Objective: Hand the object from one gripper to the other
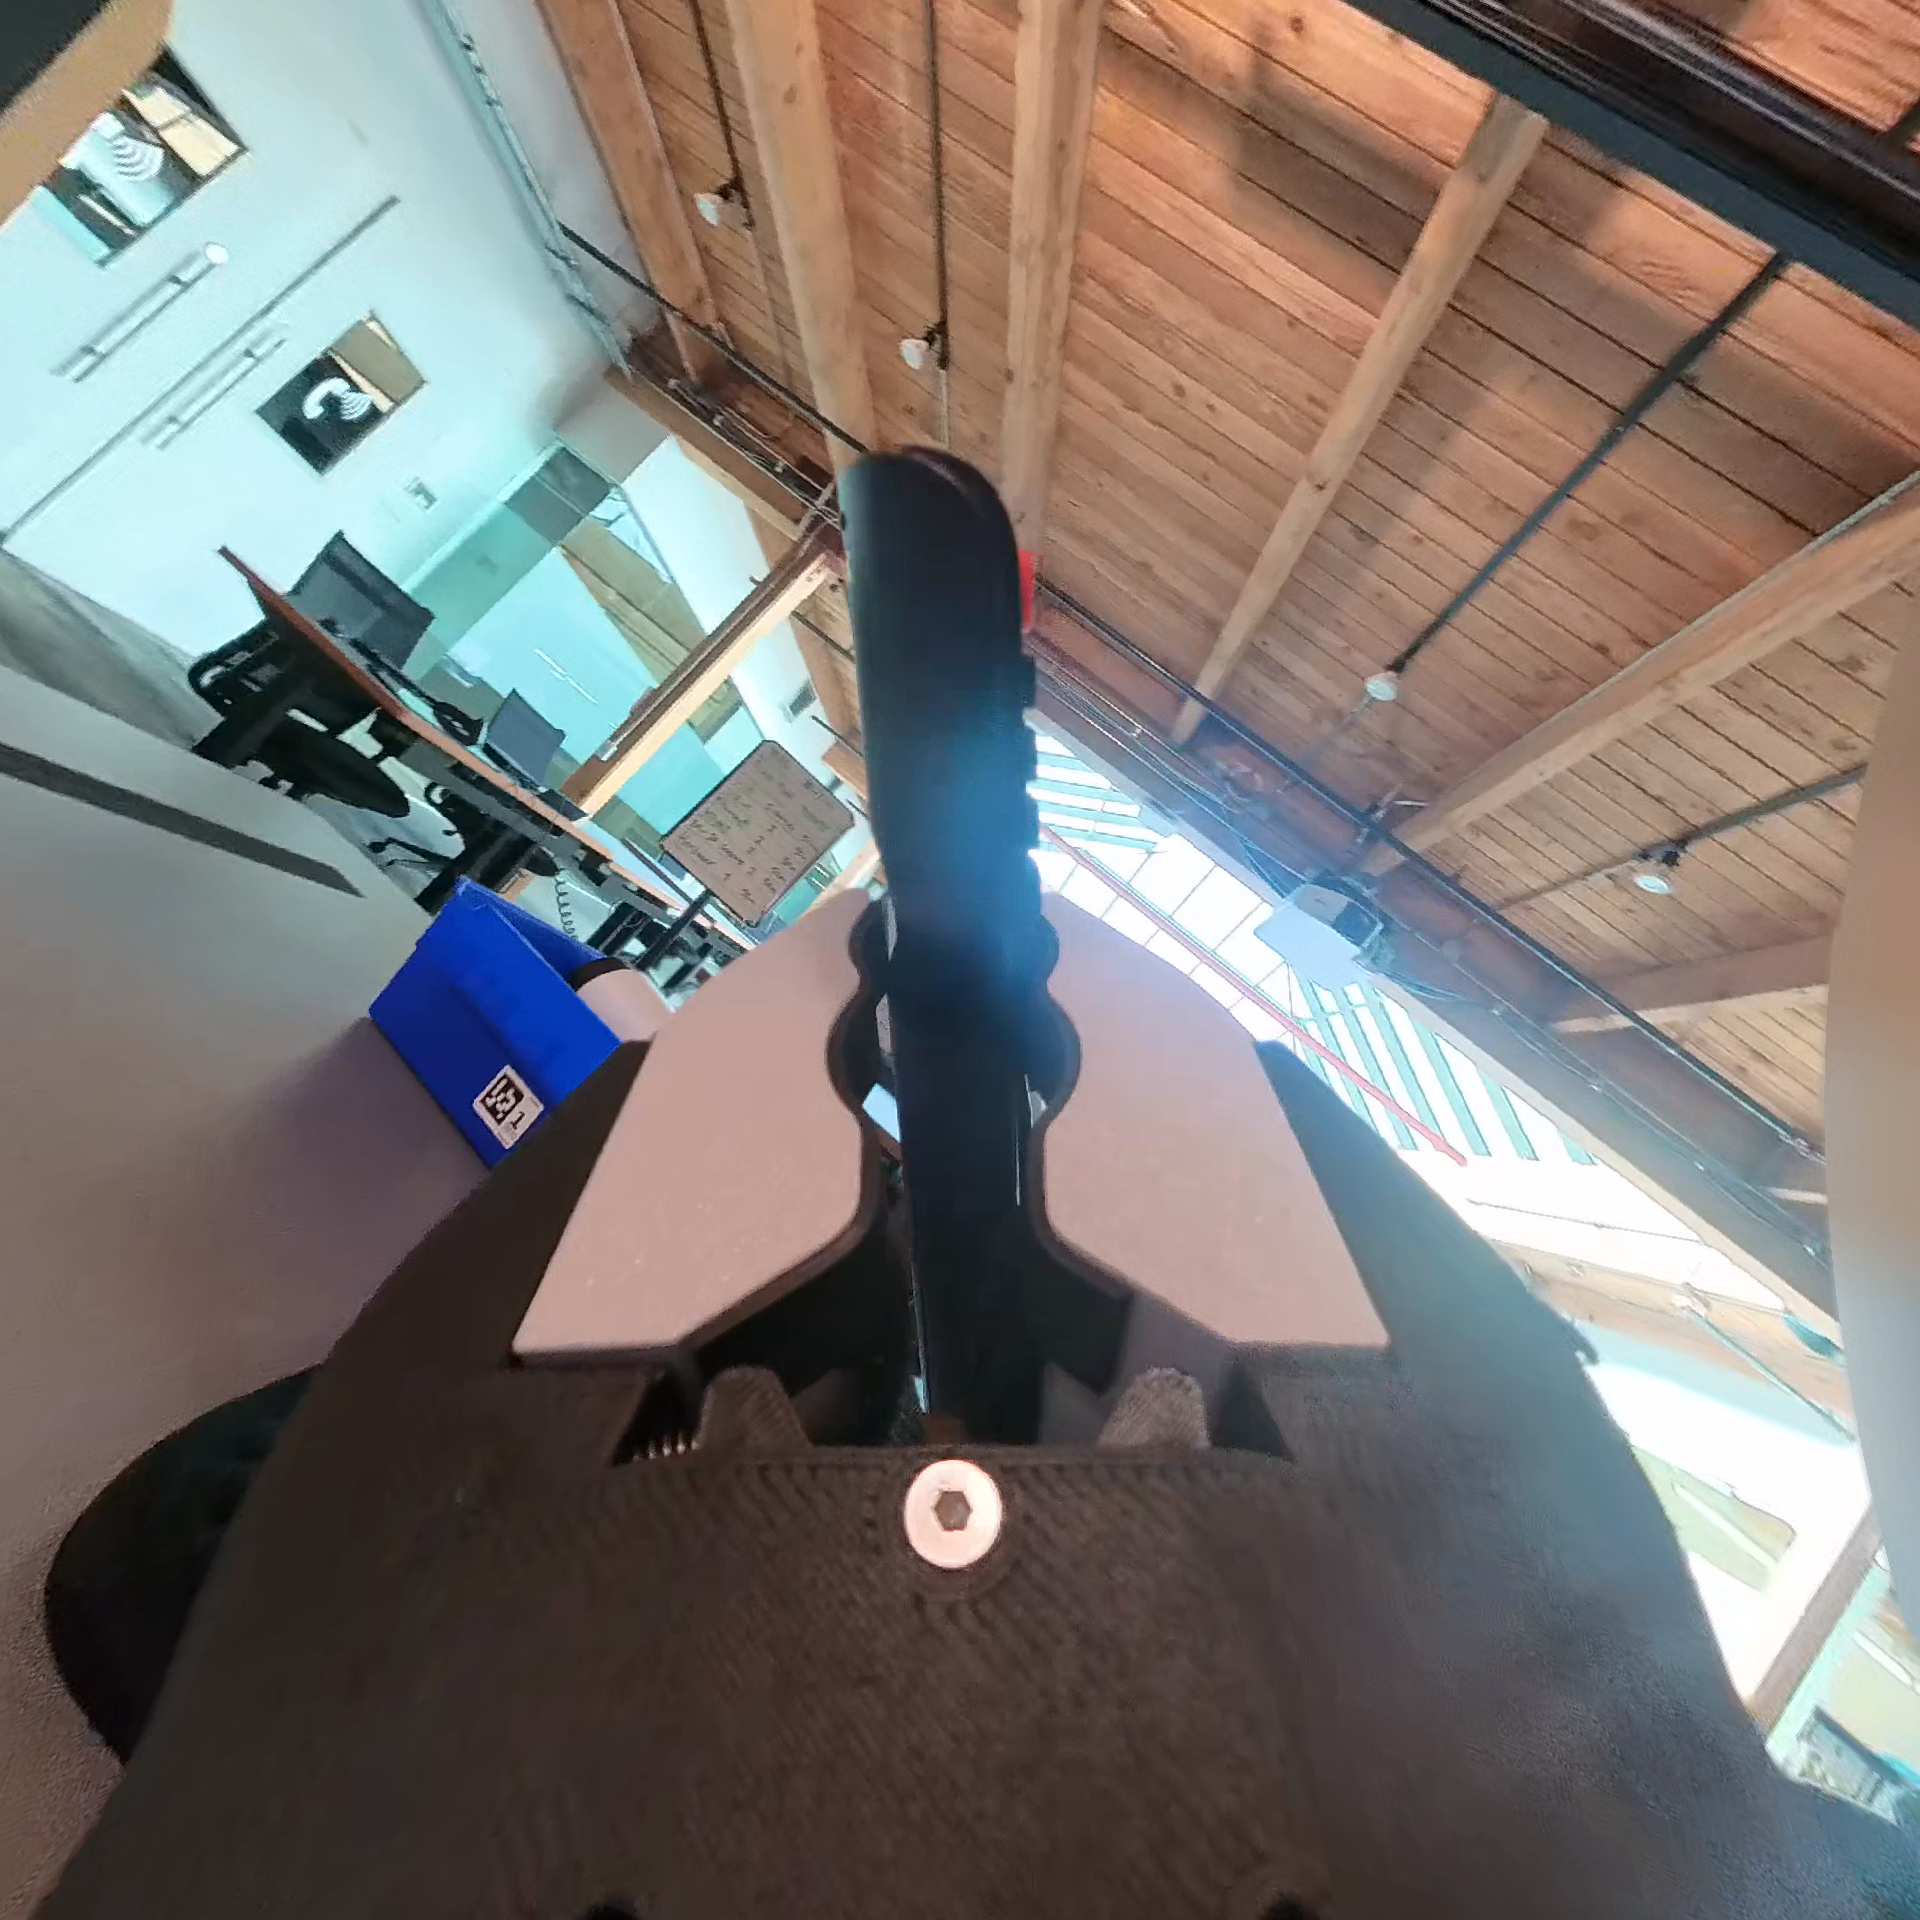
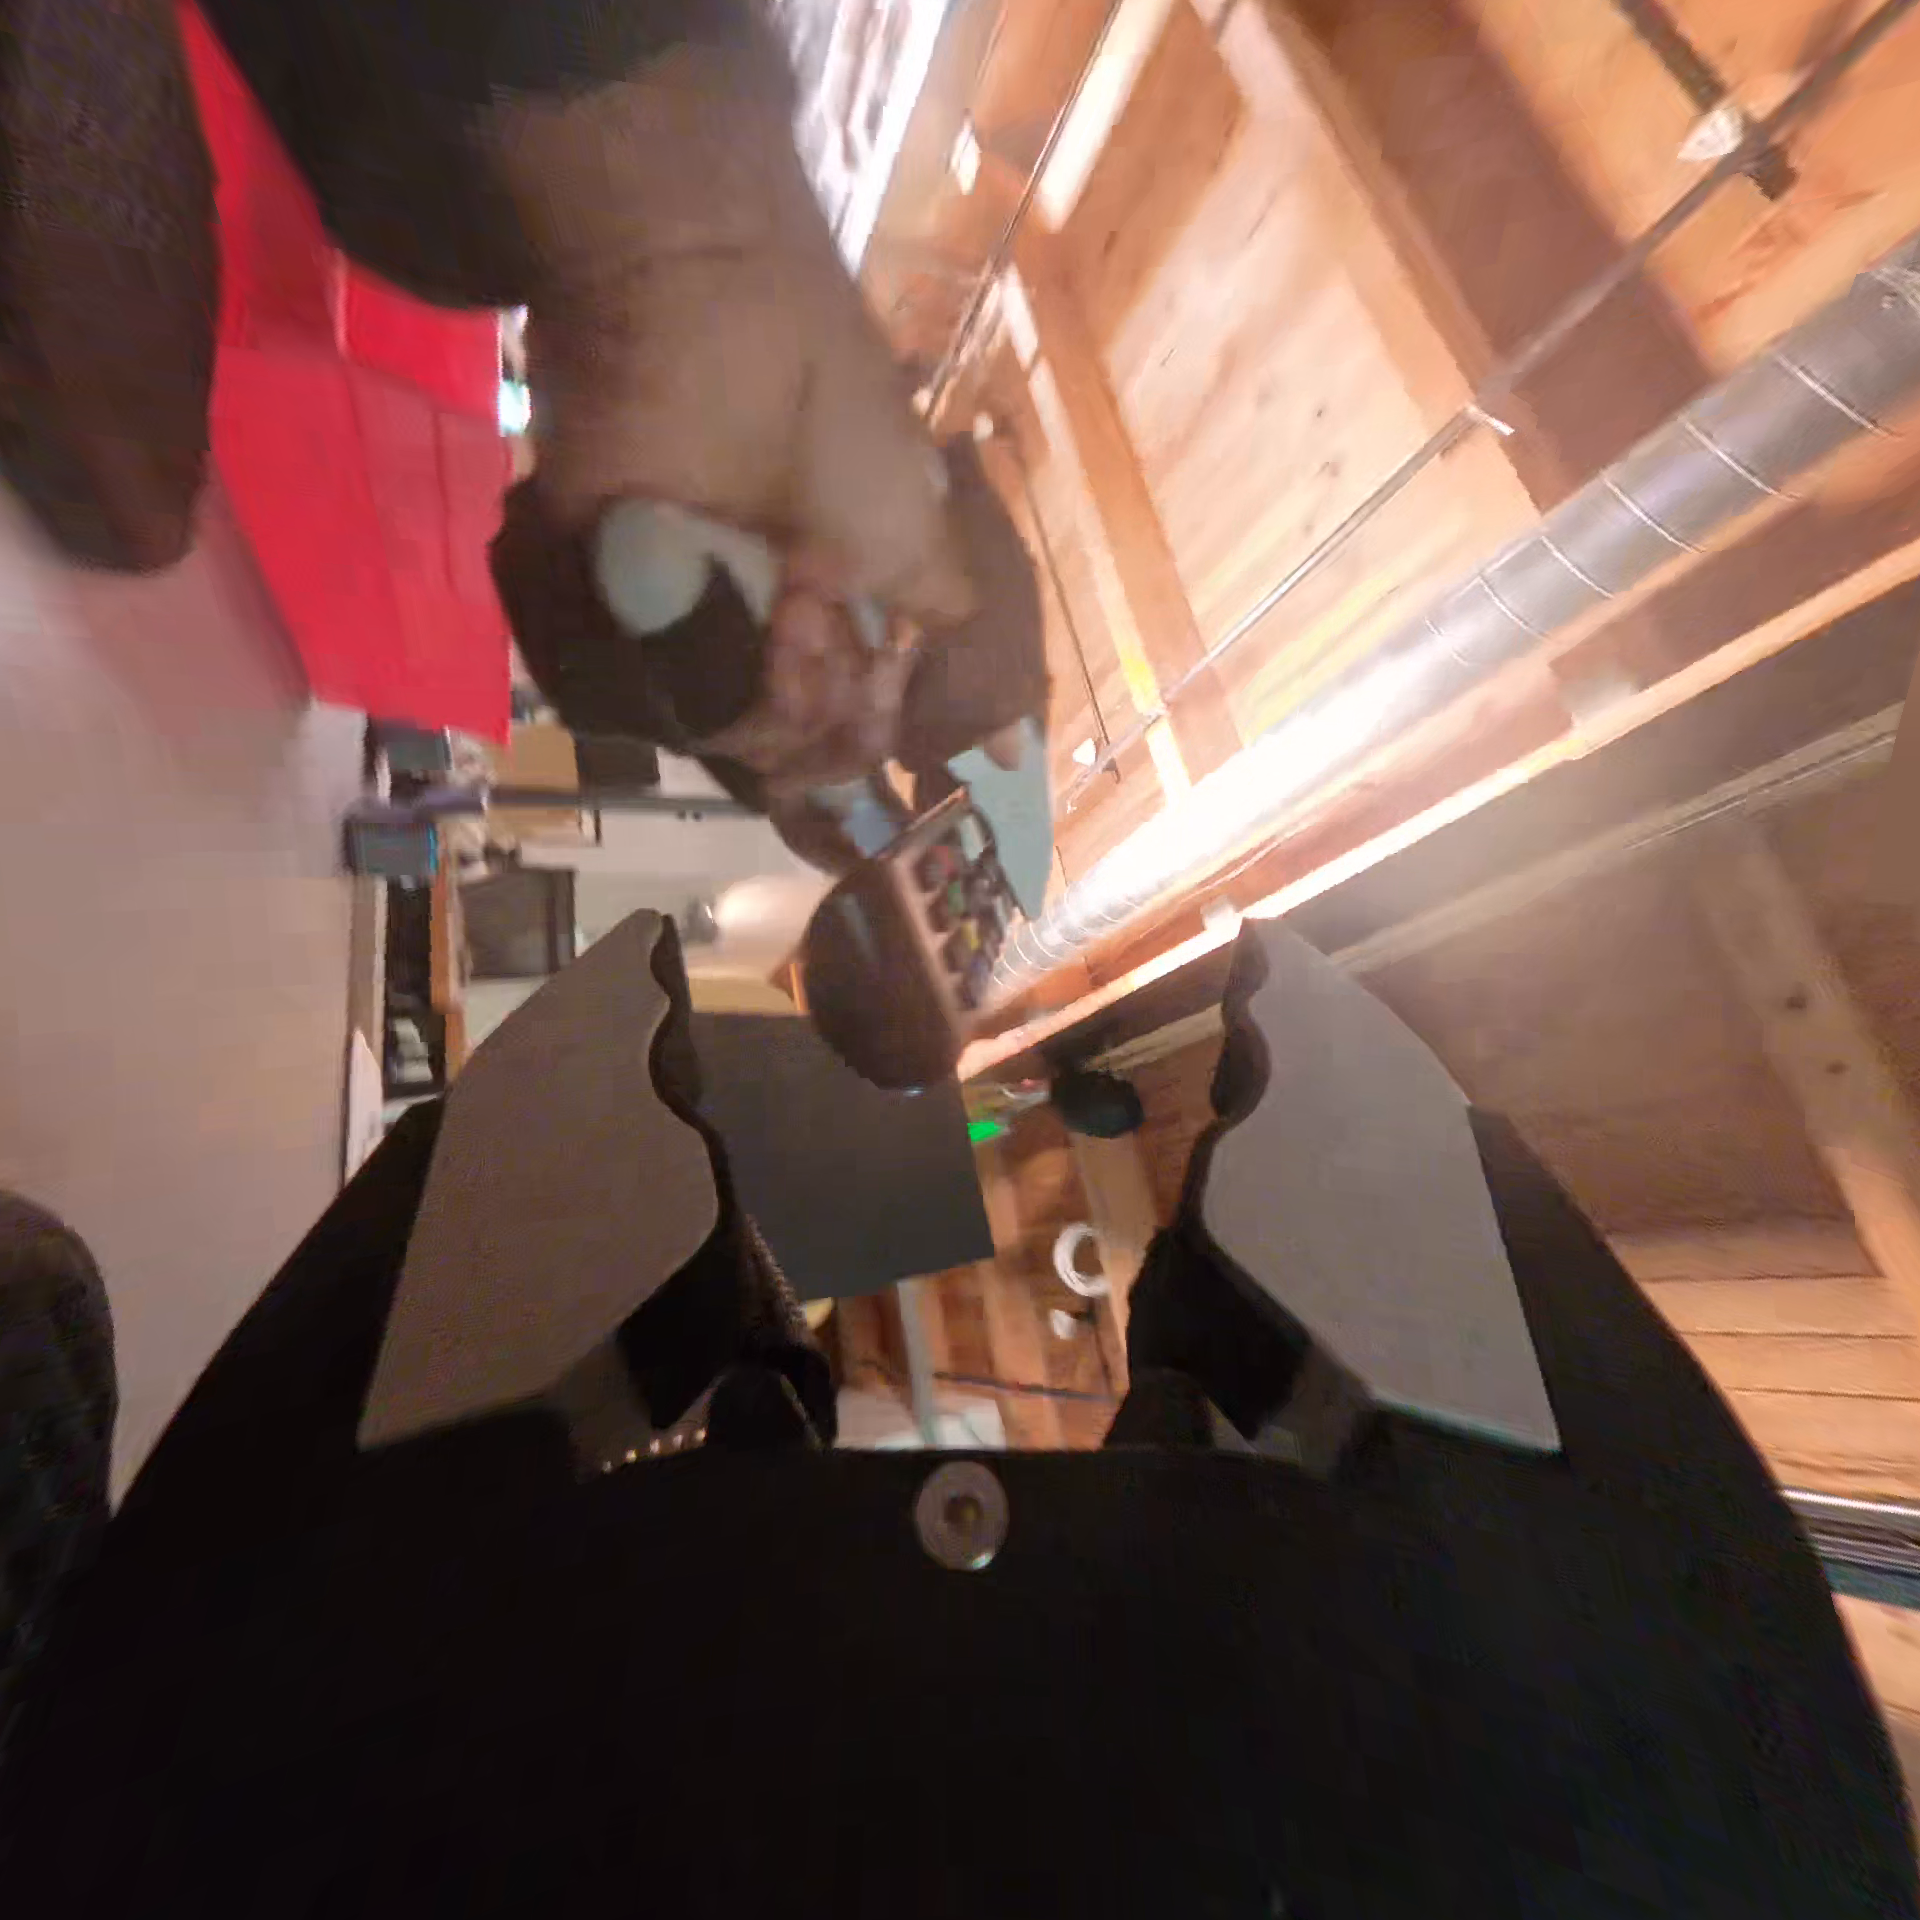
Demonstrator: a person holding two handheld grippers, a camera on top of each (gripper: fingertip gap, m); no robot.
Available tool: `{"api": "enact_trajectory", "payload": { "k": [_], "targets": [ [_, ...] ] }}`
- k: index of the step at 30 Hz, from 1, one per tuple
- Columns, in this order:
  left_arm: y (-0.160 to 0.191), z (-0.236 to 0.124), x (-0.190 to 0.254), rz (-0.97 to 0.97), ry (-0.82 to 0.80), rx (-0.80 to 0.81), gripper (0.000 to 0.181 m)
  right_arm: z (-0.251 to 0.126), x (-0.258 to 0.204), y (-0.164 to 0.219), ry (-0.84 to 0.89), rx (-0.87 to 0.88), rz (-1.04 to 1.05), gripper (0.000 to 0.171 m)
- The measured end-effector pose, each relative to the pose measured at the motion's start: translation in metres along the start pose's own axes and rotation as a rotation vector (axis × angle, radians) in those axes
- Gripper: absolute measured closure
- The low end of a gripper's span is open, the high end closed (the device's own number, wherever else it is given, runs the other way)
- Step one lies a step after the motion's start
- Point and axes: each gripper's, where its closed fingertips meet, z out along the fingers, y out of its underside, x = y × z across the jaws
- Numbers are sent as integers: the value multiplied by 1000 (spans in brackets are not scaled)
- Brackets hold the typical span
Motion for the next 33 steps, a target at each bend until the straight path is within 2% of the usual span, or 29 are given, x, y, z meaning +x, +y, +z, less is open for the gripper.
{"api": "enact_trajectory", "payload": {
  "k": [3, 6, 8, 10, 14, 17, 20, 22, 28, 30, 33],
  "targets": [
    [10, 1, -2, -40, -16, -15, 158, 4, -10, 11, 20, -89, -64, 73],
    [26, 4, -3, -83, -17, -53, 158, 5, -11, 17, 43, -139, -177, 81],
    [35, 6, -3, -107, -18, -73, 158, 5, -14, 20, 42, -160, -203, 94],
    [43, 7, -4, -116, -21, -89, 158, 4, -14, 21, 44, -168, -220, 117],
    [45, 8, -1, -121, 4, -82, 157, 1, -8, 21, 53, -171, -217, 137],
    [45, 10, 18, -112, 111, -99, 147, -1, 7, 23, 82, -162, -69, 146],
    [40, 10, 47, -41, 274, -84, 118, -5, 32, 30, 140, -137, 297, 147],
    [36, 8, 57, 54, 320, -55, 102, -10, 52, 35, 187, -91, 589, 147],
    [37, 7, 62, 245, 331, -29, 97, -23, 87, 53, 273, 246, 1682, 147],
    [41, 9, 59, 243, 327, -42, 97, -21, 81, 58, 254, 362, 2048, 147],
    [47, 9, 57, 242, 331, -52, 97, -14, 58, 61, 192, 450, 2488, 147]
  ]
}}
